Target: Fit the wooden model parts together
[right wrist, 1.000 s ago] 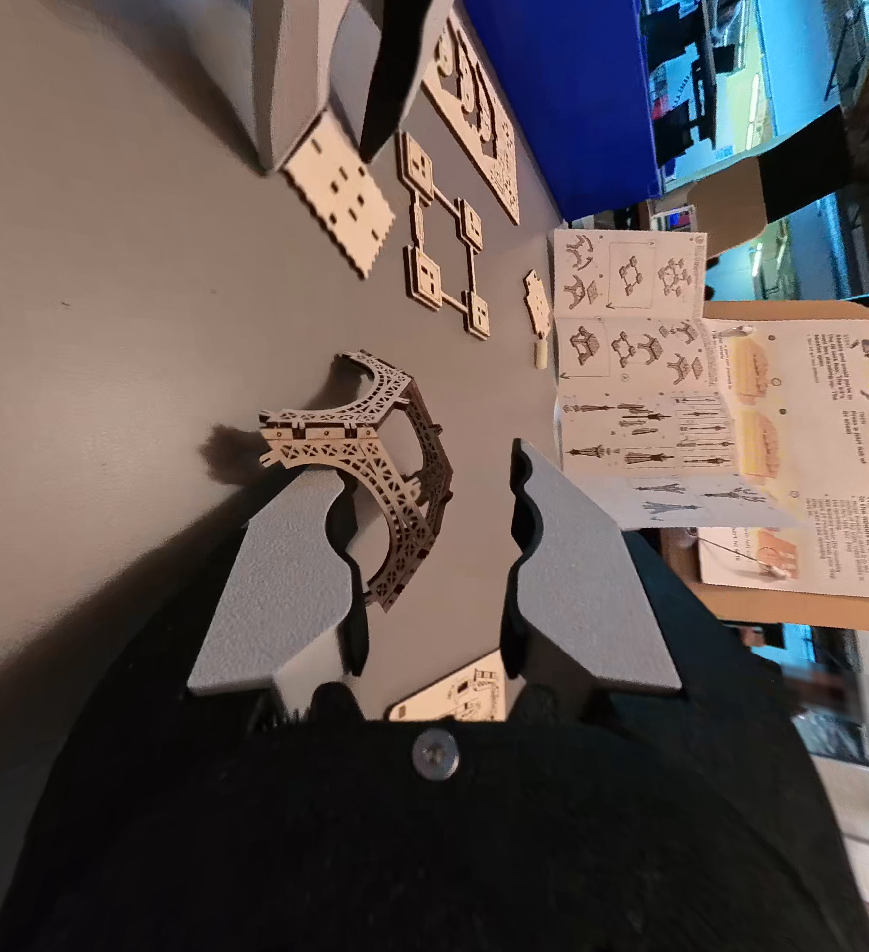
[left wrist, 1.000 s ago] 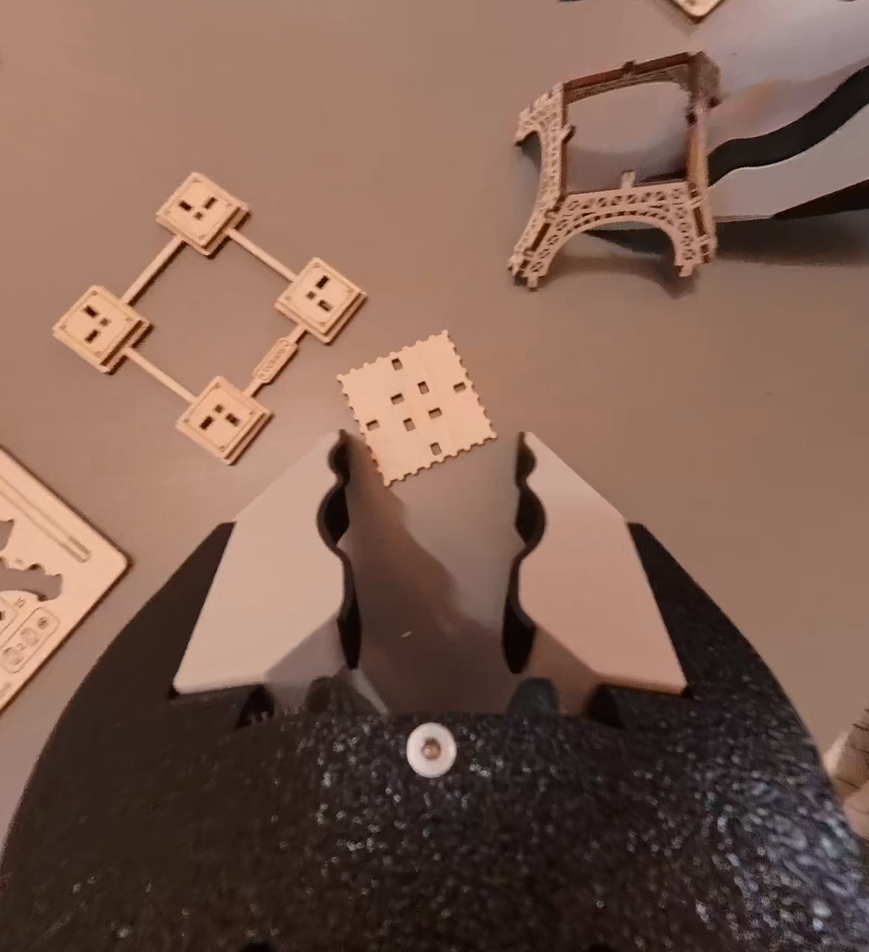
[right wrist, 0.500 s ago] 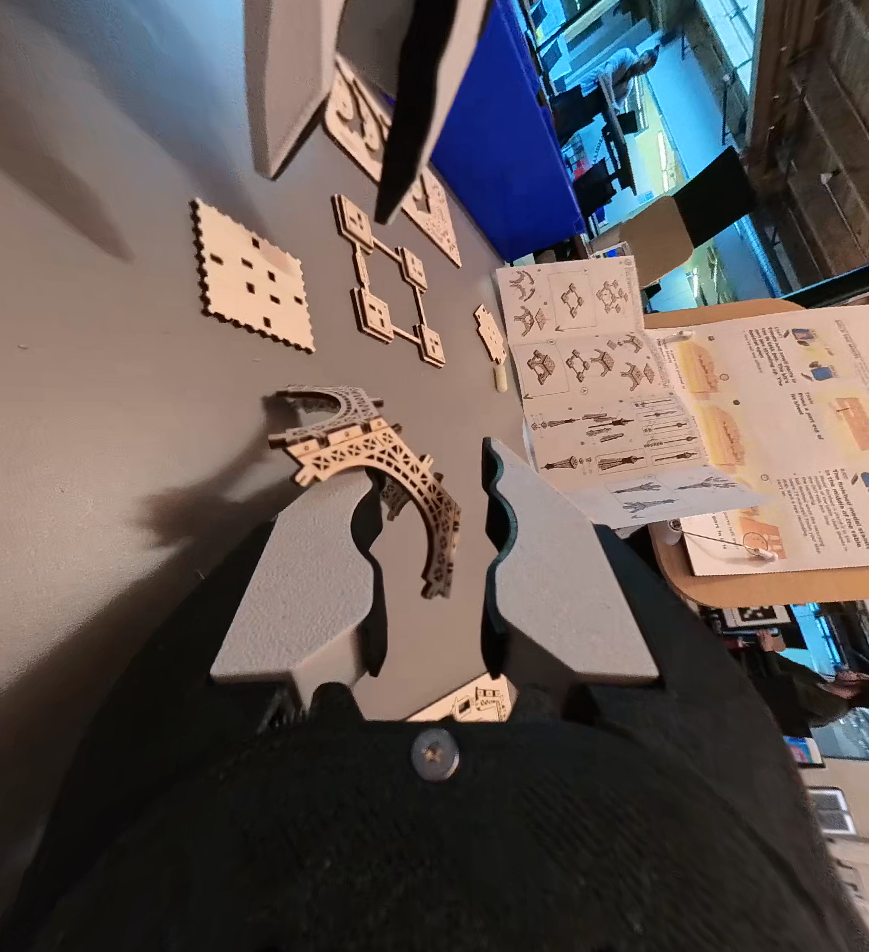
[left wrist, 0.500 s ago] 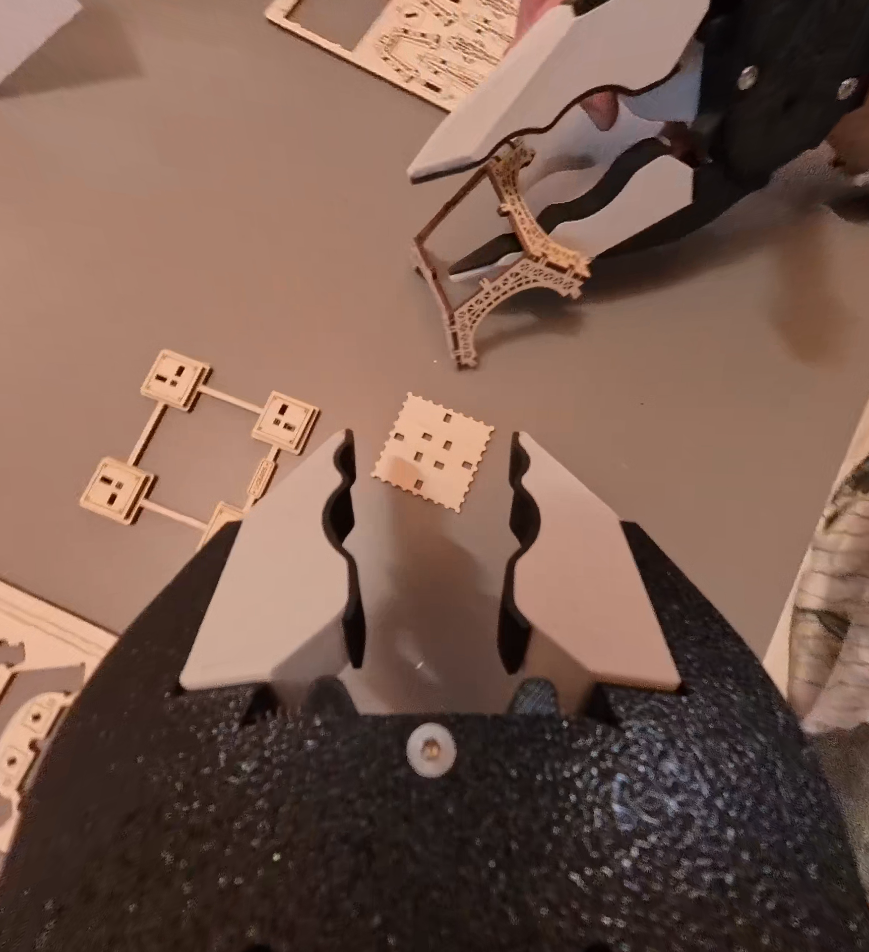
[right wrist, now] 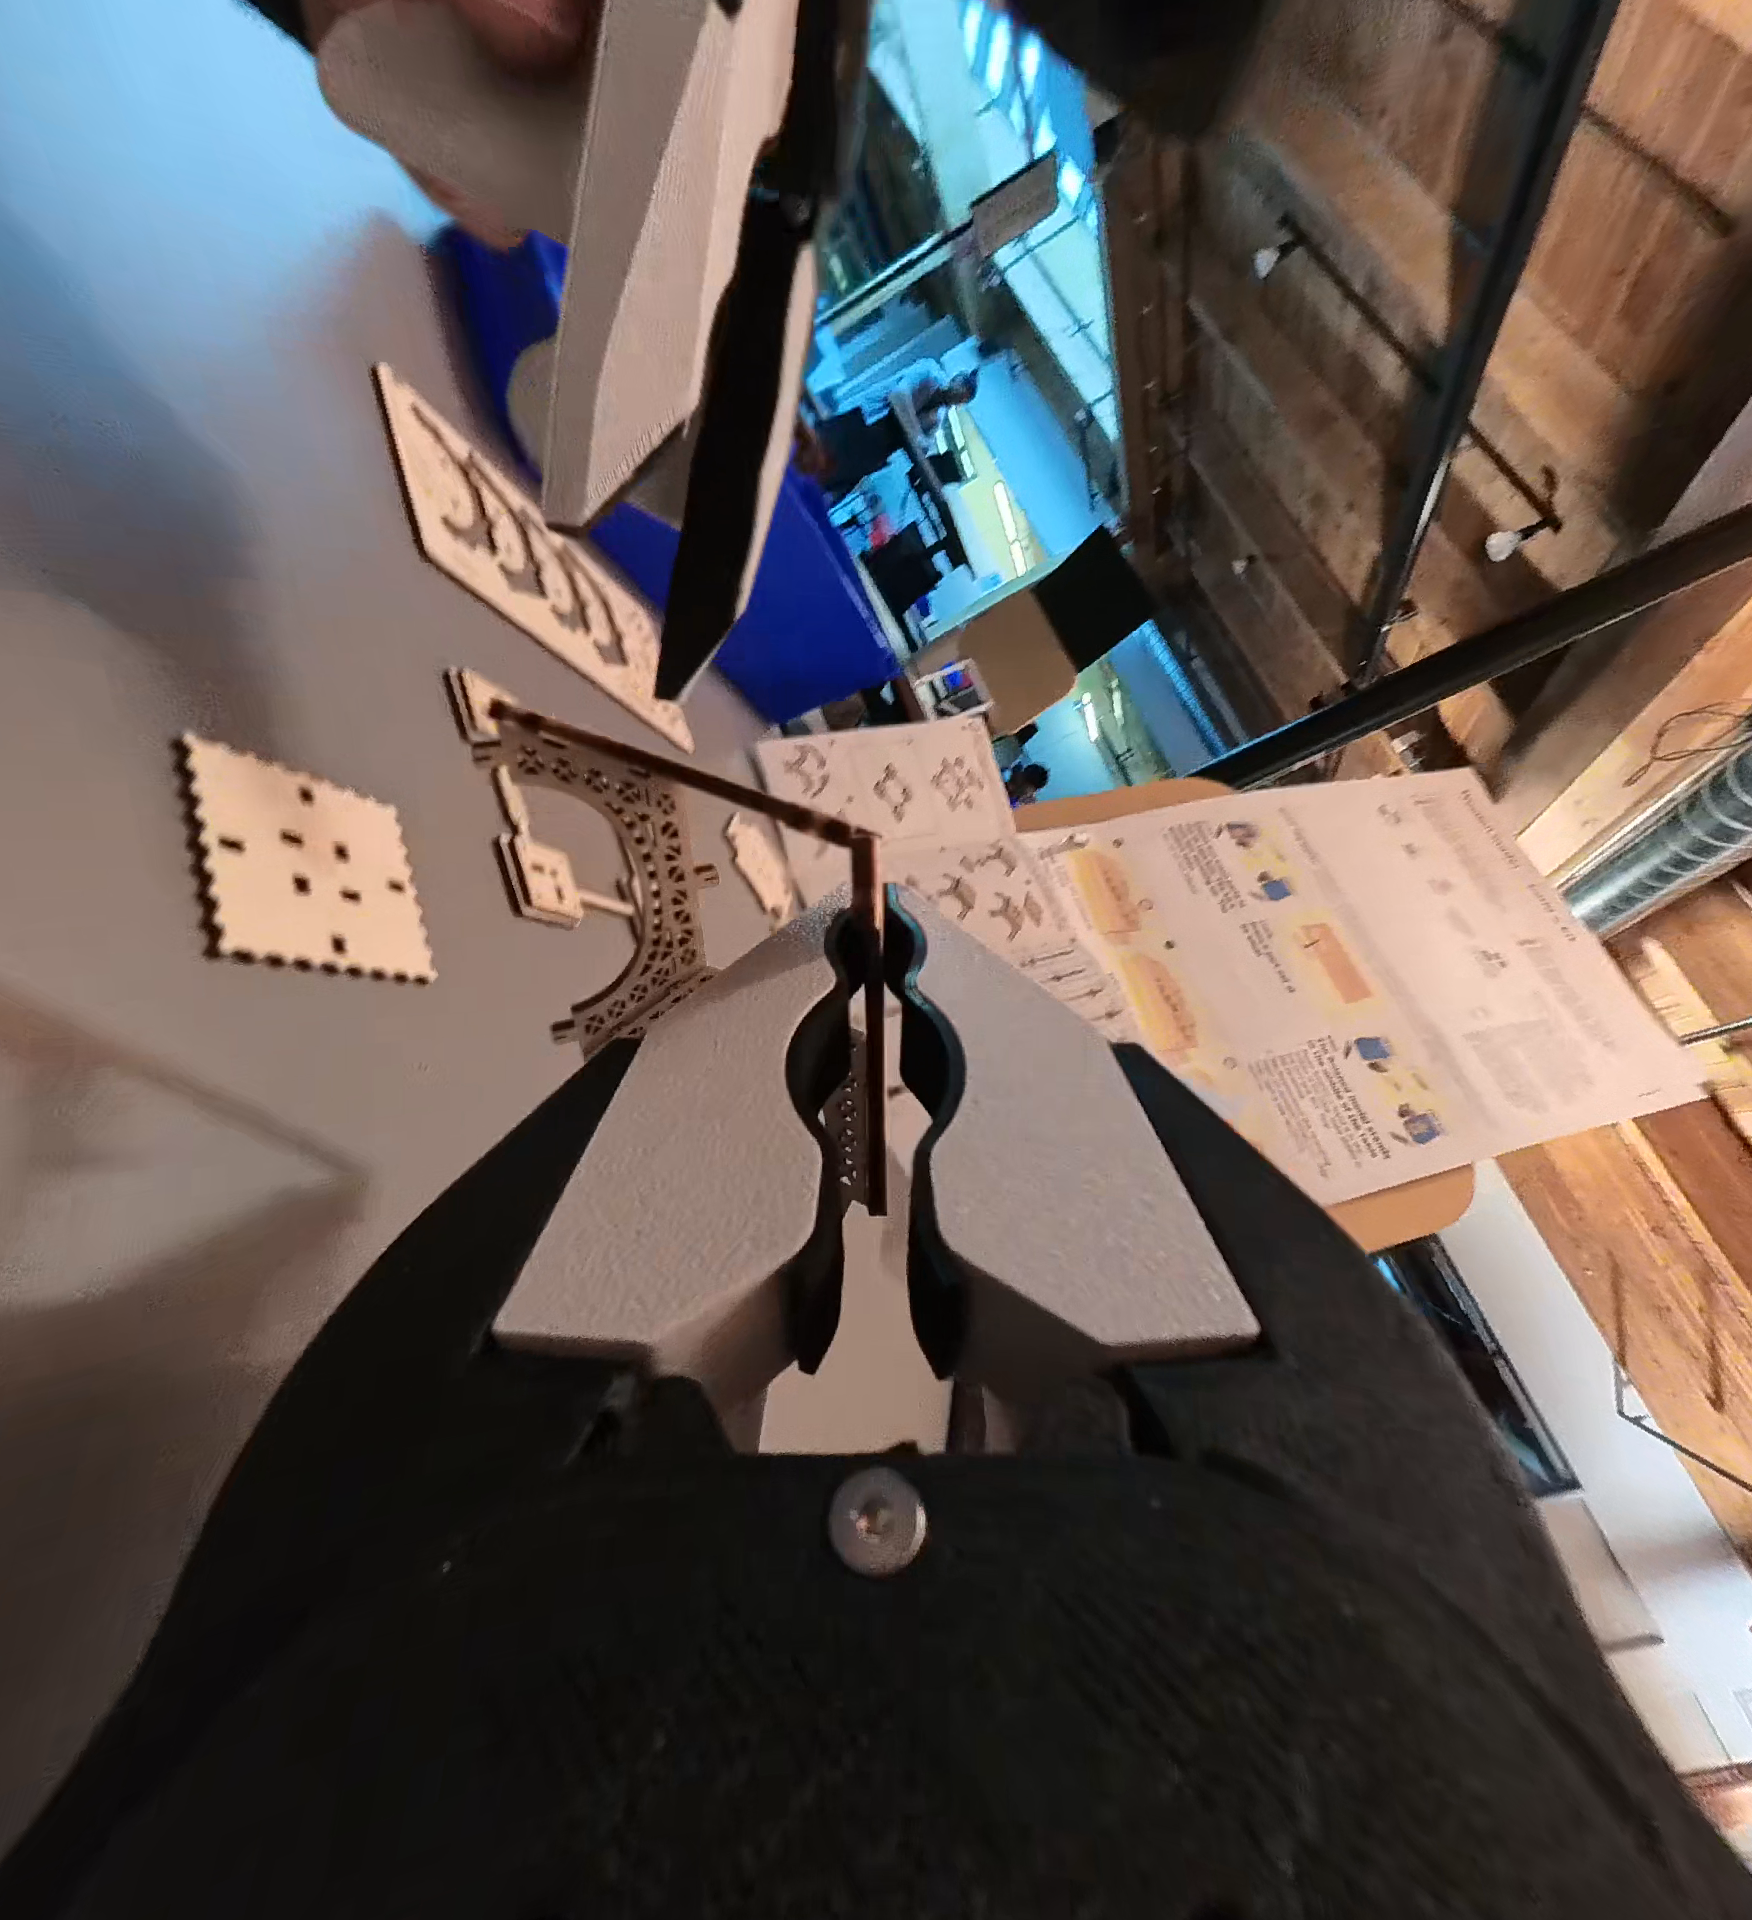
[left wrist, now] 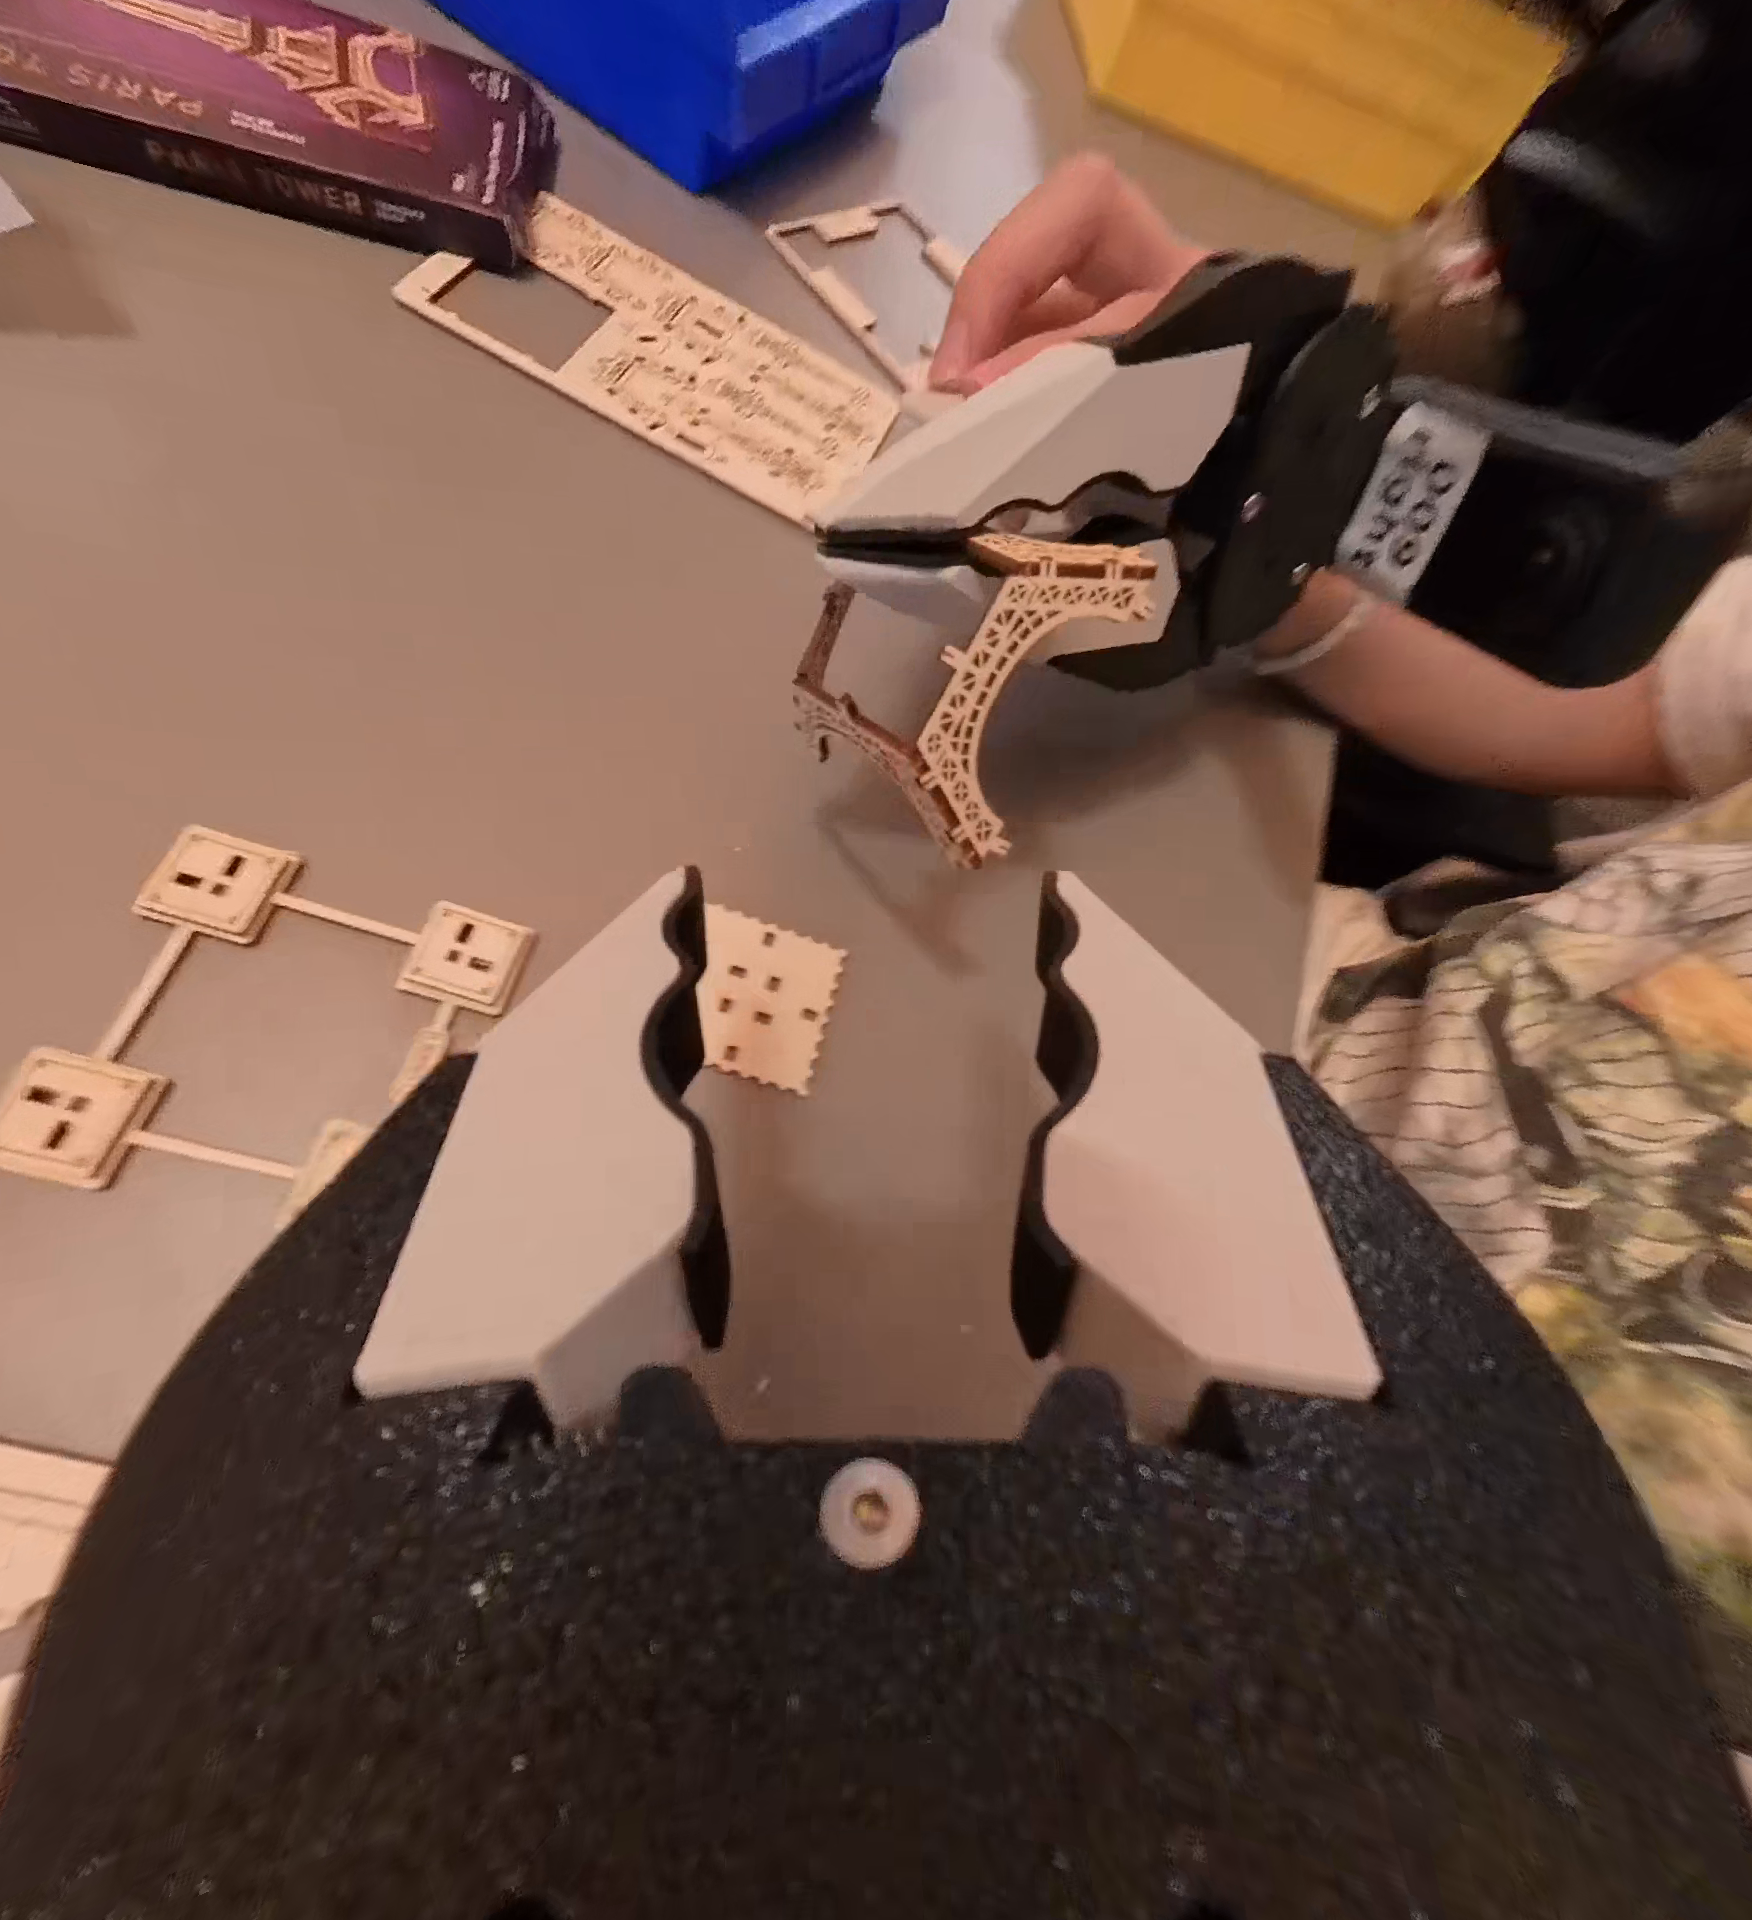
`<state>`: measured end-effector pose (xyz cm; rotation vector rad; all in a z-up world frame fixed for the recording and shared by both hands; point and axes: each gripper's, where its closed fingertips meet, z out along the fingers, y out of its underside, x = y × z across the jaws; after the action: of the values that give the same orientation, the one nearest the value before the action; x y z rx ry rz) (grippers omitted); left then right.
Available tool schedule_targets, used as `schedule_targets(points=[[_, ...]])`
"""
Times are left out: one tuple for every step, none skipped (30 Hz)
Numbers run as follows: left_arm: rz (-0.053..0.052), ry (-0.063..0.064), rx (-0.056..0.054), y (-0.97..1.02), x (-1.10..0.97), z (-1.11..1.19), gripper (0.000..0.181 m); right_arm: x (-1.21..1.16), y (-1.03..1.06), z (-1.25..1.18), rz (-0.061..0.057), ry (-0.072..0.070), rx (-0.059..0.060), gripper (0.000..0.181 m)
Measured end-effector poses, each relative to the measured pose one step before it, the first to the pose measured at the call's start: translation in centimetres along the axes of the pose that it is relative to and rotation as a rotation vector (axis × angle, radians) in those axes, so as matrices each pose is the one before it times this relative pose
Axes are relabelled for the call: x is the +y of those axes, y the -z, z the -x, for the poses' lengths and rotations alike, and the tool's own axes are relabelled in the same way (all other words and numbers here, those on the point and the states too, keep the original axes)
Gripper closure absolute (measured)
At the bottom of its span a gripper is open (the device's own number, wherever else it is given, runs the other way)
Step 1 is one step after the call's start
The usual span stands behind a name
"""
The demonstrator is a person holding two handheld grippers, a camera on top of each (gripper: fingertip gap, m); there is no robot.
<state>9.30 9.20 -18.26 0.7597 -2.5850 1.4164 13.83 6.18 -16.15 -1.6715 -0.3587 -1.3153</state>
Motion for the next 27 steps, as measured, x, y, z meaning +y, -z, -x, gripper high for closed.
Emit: schedule_targets(points=[[-0.0289, 0.0267, 0.0295, 0.366, -0.135, -0.317, 0.117, -0.498, 0.011, -0.389, -0.0198, 0.0022, 0.0228, 0.181], [-0.0234, 0.0223, 0.0230, 0.311, -0.108, -0.099, 0.115, -0.584, -0.035, -0.252, -0.0235, 0.0021, 0.0158, 0.181], [-0.0152, 0.0178, 0.0219, 0.241, -0.054, -0.073, 0.110, -0.552, -0.051, -0.197, -0.0219, 0.0030, 0.0093, 0.181], [-0.0103, 0.0162, 0.0200, 0.214, -0.030, -0.034, 0.108, -0.552, -0.055, -0.488, -0.0180, 0.0119, 0.0318, 0.181], [-0.0086, 0.0166, 0.0239, 0.156, -0.061, -0.076, 0.106, -0.680, -0.020, -0.641, -0.0213, 0.0251, 0.0437, 0.181], [-0.0073, 0.0111, 0.0448, 0.047, -0.140, -0.455, 0.100, -0.784, -0.006, -0.399, -0.0267, 0.0253, 0.0270, 0.181], [-0.0040, 0.0042, 0.0515, 0.007, -0.107, -0.637, 0.092, -0.866, 0.010, -0.274, -0.0322, 0.0215, 0.0210, 0.181], [0.0017, -0.0010, 0.0340, -0.121, -0.089, -0.486, 0.091, -0.795, 0.045, -0.279, -0.0279, 0.0244, 0.0260, 0.181], [0.0090, -0.0138, 0.0196, -0.205, -0.026, -0.381, 0.089, -0.555, 0.026, -0.167, -0.0141, 0.0267, 0.0204, 0.181], [0.0135, -0.0305, 0.0177, -0.285, 0.018, -0.482, 0.085, -0.440, 0.026, 0.131, -0.0119, 0.0234, 0.0010, 0.181], [0.0165, -0.0348, 0.0091, -0.311, 0.042, -0.396, 0.081, -0.400, 0.027, 0.252, -0.0138, 0.0165, -0.0075, 0.181], [0.0224, -0.0335, -0.0119, -0.308, 0.017, -0.049, 0.079, -0.246, 0.017, 0.178, -0.0076, 0.0002, -0.0035, 0.181], [0.0242, -0.0288, -0.0207, -0.253, 0.042, 0.158, 0.077, -0.191, 0.018, 0.096, -0.0080, -0.0115, -0.0028, 0.181], [0.0188, -0.0207, -0.0055, -0.204, 0.004, 0.018, 0.077, -0.156, 0.048, 0.092, -0.0089, -0.0111, -0.0046, 0.181], [0.0166, -0.0148, 0.0229, -0.134, 0.052, -0.319, 0.077, -0.116, 0.067, -0.065, -0.0066, -0.0030, 0.0055, 0.181], [0.0184, -0.0058, 0.0322, -0.137, 0.117, -0.341, 0.078, -0.033, 0.035, -0.080, -0.0013, -0.0005, 0.0044, 0.181], [0.0166, 0.0018, 0.0204, -0.184, 0.076, -0.142, 0.080, -0.087, 0.011, 0.034, -0.0054, -0.0055, -0.0054, 0.181], [0.0097, 0.0002, 0.0196, -0.194, -0.005, -0.113, 0.083, -0.181, -0.019, 0.124, -0.0138, -0.0102, -0.0092, 0.181], [0.0065, 0.0001, 0.0162, -0.179, -0.049, -0.076, 0.083, -0.200, 0.041, 0.088, -0.0128, -0.0057, -0.0046, 0.181], [0.0071, 0.0025, 0.0105, -0.184, -0.064, 0.017, 0.083, -0.214, -0.016, 0.234, -0.0126, -0.0026, -0.0123, 0.181], [0.0085, 0.0039, 0.0138, -0.182, -0.043, -0.055, 0.083, -0.133, -0.049, 0.305, -0.0075, -0.0048, -0.0172, 0.181], [0.0198, 0.0018, 0.0201, -0.256, 0.103, -0.078, 0.085, -0.058, -0.029, 0.173, -0.0029, -0.0036, -0.0075, 0.181], [0.0245, -0.0017, 0.0166, -0.187, 0.190, -0.170, 0.089, -0.052, -0.027, 0.120, -0.0036, -0.0008, -0.0049, 0.181], [0.0192, -0.0041, 0.0071, -0.141, 0.142, -0.115, 0.091, -0.091, -0.014, 0.188, -0.0054, -0.0040, -0.0123, 0.181], [0.0180, -0.0112, 0.0096, -0.114, 0.156, -0.183, 0.099, -0.079, -0.004, 0.145, -0.0051, -0.0079, -0.0092, 0.181], [0.0182, -0.0162, 0.0152, -0.160, 0.152, -0.230, 0.107, -0.065, 0.019, 0.004, -0.0039, -0.0069, 0.0009, 0.181], [0.0155, -0.0125, 0.0057, -0.085, 0.110, -0.128, 0.113, -0.006, -0.005, 0.126, -0.0019, -0.0070, -0.0070, 0.181]])
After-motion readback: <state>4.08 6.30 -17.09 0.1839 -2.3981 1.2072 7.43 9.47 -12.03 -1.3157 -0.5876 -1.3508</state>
